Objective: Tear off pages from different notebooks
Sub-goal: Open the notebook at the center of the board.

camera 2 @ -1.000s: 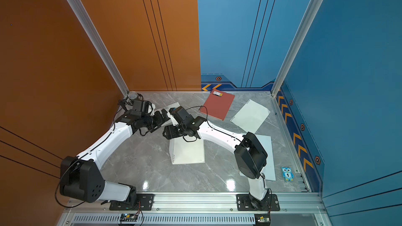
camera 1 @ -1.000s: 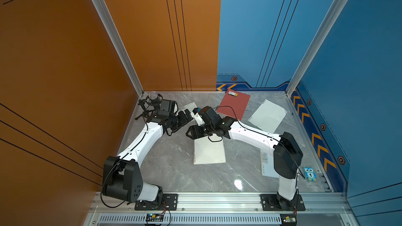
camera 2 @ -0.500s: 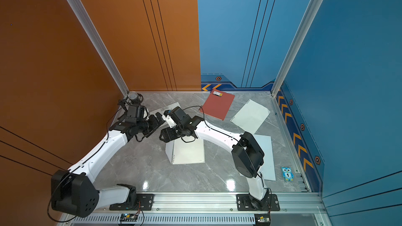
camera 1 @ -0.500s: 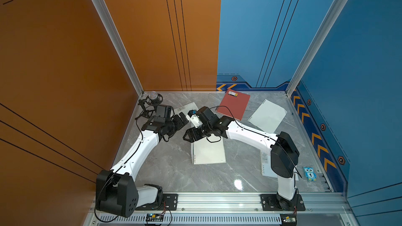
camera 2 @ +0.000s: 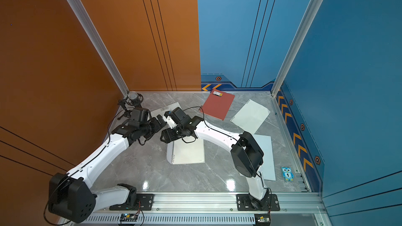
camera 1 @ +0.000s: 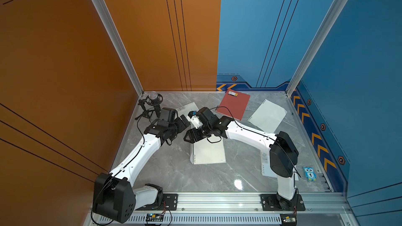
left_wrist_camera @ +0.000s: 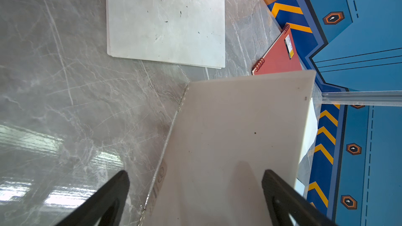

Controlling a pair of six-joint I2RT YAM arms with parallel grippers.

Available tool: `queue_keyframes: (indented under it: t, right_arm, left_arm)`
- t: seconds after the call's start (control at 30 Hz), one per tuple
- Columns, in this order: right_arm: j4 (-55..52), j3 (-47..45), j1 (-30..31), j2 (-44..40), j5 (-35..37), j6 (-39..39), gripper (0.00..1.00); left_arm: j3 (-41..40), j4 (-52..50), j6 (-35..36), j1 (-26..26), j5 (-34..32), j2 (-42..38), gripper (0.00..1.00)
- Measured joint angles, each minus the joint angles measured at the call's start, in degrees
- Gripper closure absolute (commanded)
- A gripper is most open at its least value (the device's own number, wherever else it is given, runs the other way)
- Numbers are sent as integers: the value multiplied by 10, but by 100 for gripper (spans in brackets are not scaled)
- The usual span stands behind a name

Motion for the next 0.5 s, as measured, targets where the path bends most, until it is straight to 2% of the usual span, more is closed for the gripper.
queue_keyframes:
  t: [0.27,0.37,0.5]
  right_arm:
    - [4,-20,-1,-9,5,0,30]
    - [19,-40,-1,-20,9,-4,35]
    - [45,-63,-3,-31,10,-9,49]
  left_arm:
    - [0,-2,-2,-17,-22,5,2]
    - [2,-6,0,-24,-24,5,2]
    - [6,-9,1,-28,-23,7,2]
